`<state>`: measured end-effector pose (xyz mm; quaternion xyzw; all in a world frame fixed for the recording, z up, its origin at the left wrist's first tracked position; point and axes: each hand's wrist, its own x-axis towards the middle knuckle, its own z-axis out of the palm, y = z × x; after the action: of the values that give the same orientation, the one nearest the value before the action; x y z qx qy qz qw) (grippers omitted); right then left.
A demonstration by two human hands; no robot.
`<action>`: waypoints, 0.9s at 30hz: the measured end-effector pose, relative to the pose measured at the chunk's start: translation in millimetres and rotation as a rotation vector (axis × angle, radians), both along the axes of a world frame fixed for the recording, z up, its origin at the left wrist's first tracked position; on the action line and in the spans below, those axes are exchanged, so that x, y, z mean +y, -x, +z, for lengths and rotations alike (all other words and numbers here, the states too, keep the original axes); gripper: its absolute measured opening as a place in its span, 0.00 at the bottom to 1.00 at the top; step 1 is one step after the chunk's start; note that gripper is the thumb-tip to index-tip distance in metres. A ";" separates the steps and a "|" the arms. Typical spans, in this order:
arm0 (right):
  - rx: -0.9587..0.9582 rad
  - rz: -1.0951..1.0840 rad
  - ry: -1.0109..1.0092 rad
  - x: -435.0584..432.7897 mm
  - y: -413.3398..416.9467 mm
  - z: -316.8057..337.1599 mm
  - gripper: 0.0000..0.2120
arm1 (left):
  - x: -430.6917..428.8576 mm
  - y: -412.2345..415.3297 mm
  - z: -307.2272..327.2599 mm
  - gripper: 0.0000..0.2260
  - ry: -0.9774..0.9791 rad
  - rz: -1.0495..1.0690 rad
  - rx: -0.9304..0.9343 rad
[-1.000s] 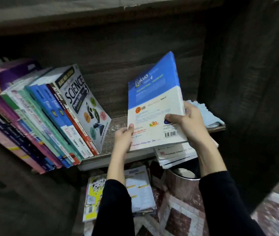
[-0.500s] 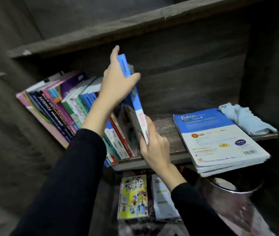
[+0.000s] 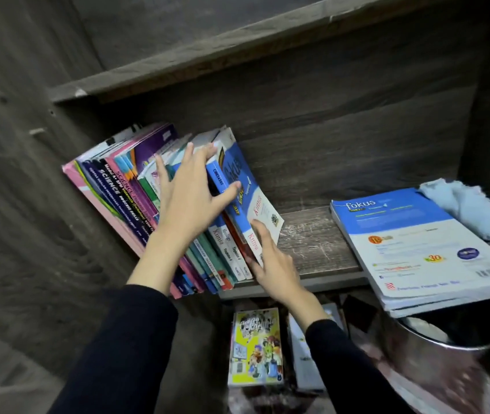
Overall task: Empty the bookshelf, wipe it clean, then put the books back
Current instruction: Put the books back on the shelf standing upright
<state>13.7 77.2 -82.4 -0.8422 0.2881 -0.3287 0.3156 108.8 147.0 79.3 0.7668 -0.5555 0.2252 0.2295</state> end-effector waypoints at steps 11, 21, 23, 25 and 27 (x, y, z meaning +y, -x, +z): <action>0.139 0.106 -0.335 -24.2 18.5 -6.7 0.42 | 7.3 -9.4 25.6 0.35 -0.096 -0.065 0.080; 0.080 -0.059 -0.250 -13.8 16.8 -10.7 0.29 | -3.1 -5.8 11.7 0.31 0.063 0.064 -0.080; 0.079 -0.070 -0.250 -15.1 13.3 -13.7 0.30 | -5.5 -7.9 9.8 0.30 0.081 0.075 -0.087; 0.081 -0.092 -0.229 -17.1 11.7 -16.4 0.30 | -7.8 -11.0 8.6 0.30 0.092 0.076 -0.083; 0.073 -0.098 -0.216 -18.3 11.8 -17.5 0.30 | -10.2 -12.8 6.9 0.31 0.089 0.073 -0.089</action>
<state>1.9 58.9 -99.9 -0.7996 0.3741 -0.2798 0.3773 121.6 136.8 86.2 0.7650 -0.5262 0.2917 0.2299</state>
